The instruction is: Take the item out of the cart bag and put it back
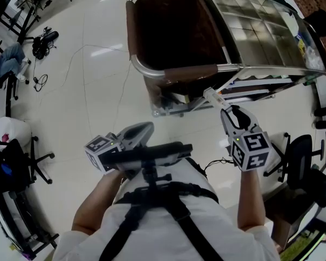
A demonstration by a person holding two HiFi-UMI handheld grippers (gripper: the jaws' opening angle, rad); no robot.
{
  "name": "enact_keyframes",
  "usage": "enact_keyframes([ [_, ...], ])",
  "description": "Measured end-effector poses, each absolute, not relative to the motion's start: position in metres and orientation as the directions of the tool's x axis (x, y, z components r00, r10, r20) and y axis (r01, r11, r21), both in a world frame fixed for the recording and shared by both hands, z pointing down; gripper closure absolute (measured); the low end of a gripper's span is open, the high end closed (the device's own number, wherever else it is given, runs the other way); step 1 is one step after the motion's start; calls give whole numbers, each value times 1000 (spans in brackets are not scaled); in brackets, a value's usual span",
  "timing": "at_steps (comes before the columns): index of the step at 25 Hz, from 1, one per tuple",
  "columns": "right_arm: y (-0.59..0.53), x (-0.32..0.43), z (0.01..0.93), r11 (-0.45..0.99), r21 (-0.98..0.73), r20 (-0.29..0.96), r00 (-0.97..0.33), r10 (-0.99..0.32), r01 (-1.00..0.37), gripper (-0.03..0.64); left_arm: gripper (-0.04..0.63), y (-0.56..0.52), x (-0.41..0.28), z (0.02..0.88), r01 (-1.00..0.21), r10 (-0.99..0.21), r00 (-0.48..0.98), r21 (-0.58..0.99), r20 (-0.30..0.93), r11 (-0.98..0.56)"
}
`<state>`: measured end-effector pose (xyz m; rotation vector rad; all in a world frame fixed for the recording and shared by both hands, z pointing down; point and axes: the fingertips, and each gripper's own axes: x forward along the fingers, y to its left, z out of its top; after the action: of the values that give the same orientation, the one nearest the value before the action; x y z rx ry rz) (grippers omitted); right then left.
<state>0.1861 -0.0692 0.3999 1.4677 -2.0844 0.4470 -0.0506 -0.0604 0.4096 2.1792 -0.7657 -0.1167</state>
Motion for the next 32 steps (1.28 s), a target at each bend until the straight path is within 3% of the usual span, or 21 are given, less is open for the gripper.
enact_keyframes([
  [32, -128, 176, 491, 399, 41, 752, -235, -616, -916, 476, 591, -61, -61, 408, -508, -594, 787, 721, 167, -471],
])
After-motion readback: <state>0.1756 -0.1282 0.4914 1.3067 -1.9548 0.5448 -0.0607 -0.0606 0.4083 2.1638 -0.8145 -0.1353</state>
